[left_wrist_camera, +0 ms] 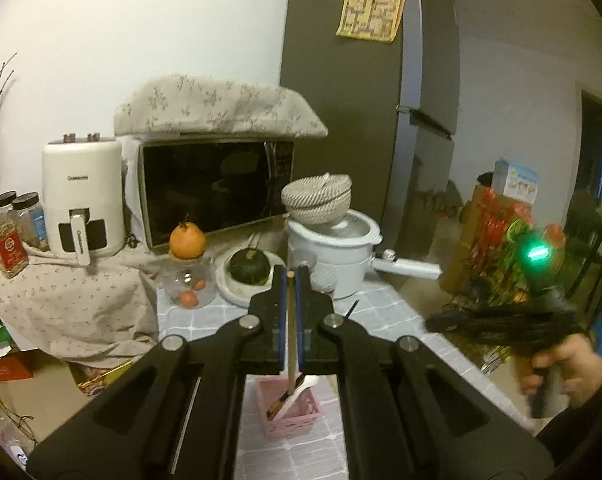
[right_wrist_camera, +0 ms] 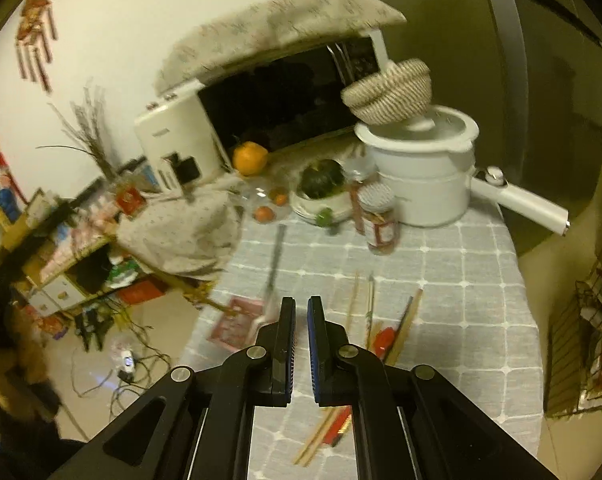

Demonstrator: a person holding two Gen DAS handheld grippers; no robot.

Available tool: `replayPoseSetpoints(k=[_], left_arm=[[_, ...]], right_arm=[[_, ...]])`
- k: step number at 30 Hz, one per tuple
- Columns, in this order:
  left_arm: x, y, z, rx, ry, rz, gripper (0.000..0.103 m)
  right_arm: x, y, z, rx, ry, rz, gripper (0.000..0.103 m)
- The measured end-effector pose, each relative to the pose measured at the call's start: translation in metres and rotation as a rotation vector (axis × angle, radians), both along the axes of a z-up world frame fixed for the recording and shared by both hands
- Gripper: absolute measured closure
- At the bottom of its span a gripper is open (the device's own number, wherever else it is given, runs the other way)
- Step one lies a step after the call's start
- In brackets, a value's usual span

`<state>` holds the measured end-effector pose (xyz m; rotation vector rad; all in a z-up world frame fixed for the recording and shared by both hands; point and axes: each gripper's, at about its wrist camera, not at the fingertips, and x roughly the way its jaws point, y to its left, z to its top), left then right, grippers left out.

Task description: Organize utensils

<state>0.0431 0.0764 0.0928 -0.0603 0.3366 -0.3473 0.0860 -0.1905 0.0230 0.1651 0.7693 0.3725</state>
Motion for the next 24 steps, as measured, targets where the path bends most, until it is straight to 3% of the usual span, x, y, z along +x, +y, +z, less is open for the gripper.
replayPoseSetpoints(k=[2,4,14,24], left_arm=[[-0.008,0.0,0.006,-0.017,-0.019,-0.01,0.099],[-0.016,0.001,0.011,-0.037,-0.035,-0.024,0.099],[-0.03,0.017,0.019,-0.111,-0.081,-0.019,0.099],[-0.019,0.017,0.009,-0.101,-0.049,-0.017,0.099]], right_arm=[[0.021,-0.009,-0.016,0.013,0.061,-0.023,0.08],[0.042,-0.014,-0.034,-0.003,0.118,-0.04,0.075],[0.147,0.007,-0.137,-0.108,0.301,-0.003,0.078],[0.205,0.031,-0.192,-0.199,0.388,-0.015,0.083]])
